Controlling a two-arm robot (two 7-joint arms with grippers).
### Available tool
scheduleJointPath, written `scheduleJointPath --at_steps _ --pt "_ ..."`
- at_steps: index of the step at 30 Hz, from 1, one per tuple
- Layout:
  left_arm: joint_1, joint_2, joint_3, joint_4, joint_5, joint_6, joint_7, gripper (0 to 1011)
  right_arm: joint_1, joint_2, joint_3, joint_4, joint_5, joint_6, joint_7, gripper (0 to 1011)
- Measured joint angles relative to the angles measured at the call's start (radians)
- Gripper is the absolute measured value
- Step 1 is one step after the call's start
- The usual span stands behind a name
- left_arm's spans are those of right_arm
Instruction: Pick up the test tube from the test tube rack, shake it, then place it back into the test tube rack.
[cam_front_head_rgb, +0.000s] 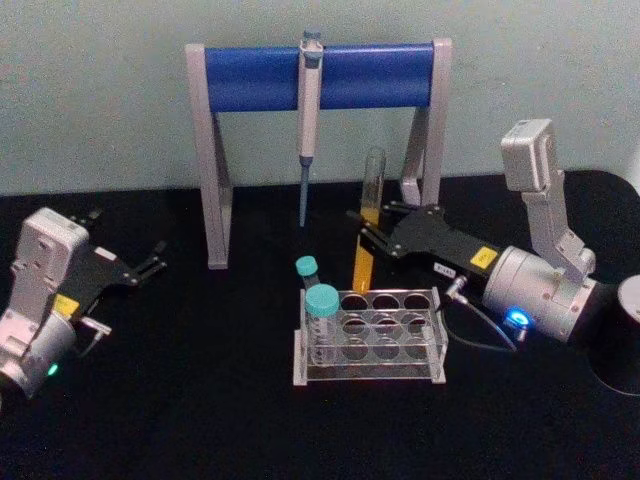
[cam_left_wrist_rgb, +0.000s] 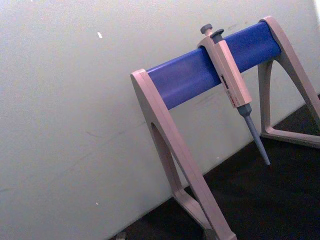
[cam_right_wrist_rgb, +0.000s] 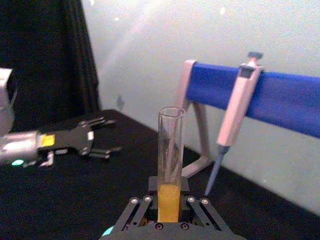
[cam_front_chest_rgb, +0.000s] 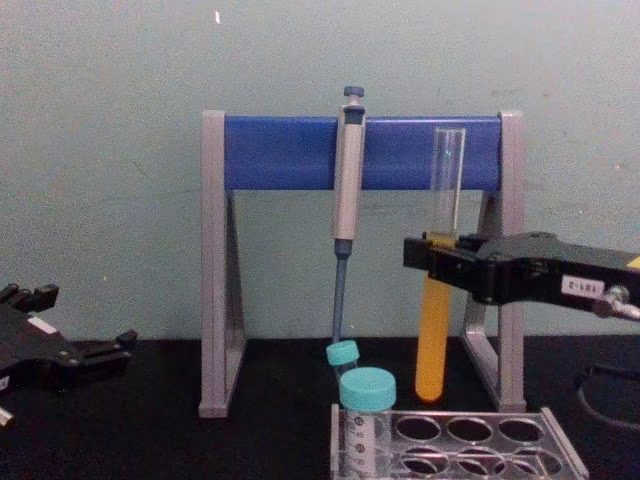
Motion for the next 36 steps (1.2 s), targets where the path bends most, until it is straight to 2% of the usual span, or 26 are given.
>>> scheduleJointPath --at_steps 6,12,29,36 --pt "0.0 0.0 0.0 0.0 0.0 0.0 0.0 1001 0.006 -0.02 0.013 0.026 -0.019 -0.023 -0.043 224" --pt "0.0 0.0 0.0 0.0 0.0 0.0 0.0 1001 -0.005 -0.022 0.034 0.023 -0.032 -0.016 -0.076 224" --pt "0.0 0.0 0.0 0.0 0.0 0.0 0.0 1001 -0.017 -0.022 0.053 0.009 -0.053 0.005 -0.082 224" --pt "0.0 0.0 0.0 0.0 0.0 0.0 0.0 1001 -0.032 -0.005 0.064 -0.014 -0.064 0.025 -0.09 224"
